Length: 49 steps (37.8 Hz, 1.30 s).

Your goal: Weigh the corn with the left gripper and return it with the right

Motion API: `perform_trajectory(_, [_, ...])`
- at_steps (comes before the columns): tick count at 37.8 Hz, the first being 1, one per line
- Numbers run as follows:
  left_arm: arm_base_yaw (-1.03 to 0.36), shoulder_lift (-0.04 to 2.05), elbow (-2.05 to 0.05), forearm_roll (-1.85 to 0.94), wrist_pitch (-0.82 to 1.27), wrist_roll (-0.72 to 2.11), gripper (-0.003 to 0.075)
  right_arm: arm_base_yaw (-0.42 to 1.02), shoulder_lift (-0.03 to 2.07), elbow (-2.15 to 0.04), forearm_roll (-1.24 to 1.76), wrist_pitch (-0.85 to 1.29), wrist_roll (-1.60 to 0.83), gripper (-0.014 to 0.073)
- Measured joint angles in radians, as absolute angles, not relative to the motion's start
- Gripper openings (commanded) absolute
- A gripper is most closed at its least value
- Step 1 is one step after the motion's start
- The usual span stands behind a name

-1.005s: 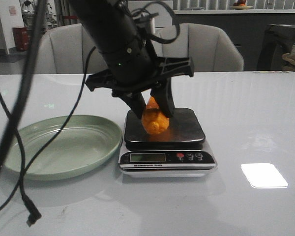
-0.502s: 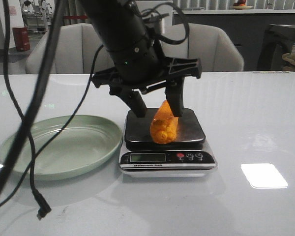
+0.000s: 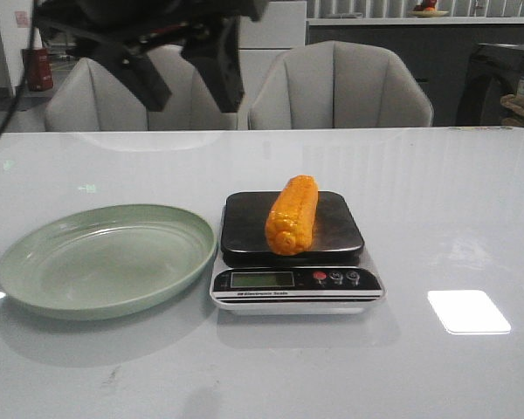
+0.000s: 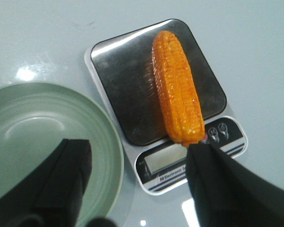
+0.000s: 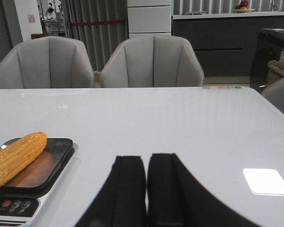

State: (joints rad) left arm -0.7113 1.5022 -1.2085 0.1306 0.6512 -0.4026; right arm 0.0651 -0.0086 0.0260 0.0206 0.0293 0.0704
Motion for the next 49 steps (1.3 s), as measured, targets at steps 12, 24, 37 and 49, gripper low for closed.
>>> perform_trajectory(12, [-0.711, 1.077, -0.893, 0.156, 0.599, -0.403, 0.0482, 0.065, -0.009, 0.026, 0.021, 0.029, 0.07, 0.0186])
perform_trajectory(24, [-0.711, 0.598, -0.627, 0.18, 0.588, -0.403, 0.0481, 0.065, -0.009, 0.026, 0.021, 0.029, 0.07, 0.0186])
perform_trajectory(37, [-0.711, 0.147, -0.443, 0.208, 0.64, -0.343, 0.0165, 0.065, -0.009, 0.026, 0.021, 0.023, 0.07, 0.0186])
perform_trajectory(49, [-0.711, -0.007, -0.396, 0.223, 0.663, -0.302, 0.0113, 0.065, 0.003, -0.031, 0.021, -0.01, 0.1, 0.0186])
